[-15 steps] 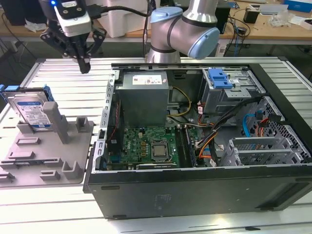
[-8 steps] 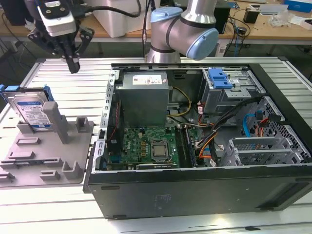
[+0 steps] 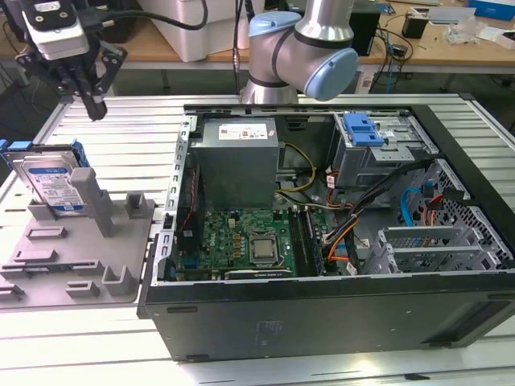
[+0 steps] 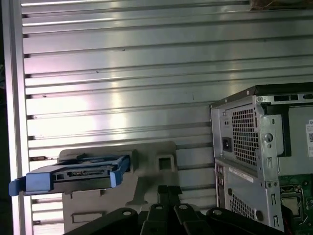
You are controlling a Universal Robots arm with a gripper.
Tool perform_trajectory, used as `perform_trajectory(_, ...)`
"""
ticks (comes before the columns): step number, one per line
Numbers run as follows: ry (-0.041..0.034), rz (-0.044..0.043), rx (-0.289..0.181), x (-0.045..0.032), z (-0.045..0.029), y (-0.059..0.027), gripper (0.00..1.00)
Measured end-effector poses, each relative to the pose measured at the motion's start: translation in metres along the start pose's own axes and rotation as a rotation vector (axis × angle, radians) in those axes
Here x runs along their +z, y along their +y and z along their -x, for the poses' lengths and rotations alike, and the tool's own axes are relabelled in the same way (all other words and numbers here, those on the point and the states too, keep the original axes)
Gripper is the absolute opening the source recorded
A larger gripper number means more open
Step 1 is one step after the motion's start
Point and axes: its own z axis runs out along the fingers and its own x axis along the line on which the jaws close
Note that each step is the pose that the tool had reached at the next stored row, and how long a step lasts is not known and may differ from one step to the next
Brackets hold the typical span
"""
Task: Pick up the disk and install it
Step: 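Reach for the disk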
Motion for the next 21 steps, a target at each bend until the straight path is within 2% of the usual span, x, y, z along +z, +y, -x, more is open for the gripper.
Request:
perform_trajectory(6,0.0085,-0.0007,0.001,0.0003,-0.0201,-0.0006,0.11)
perform_trajectory(8,0.0136,-0.0011,0.002,0.0005,-0.0306,-0.0010,0.11)
perform_trajectory(10,0.0161,-0.0013,0.003,0.0006,-0.0359,-0.0011,0.11)
perform_trajectory(12,0.0200,-0.0017,0.003,0.0008,-0.0447,-0.0013,0.11)
perform_trajectory(21,0.0311,-0.0025,0.006,0.0015,-0.0718,-0.0016,0.11)
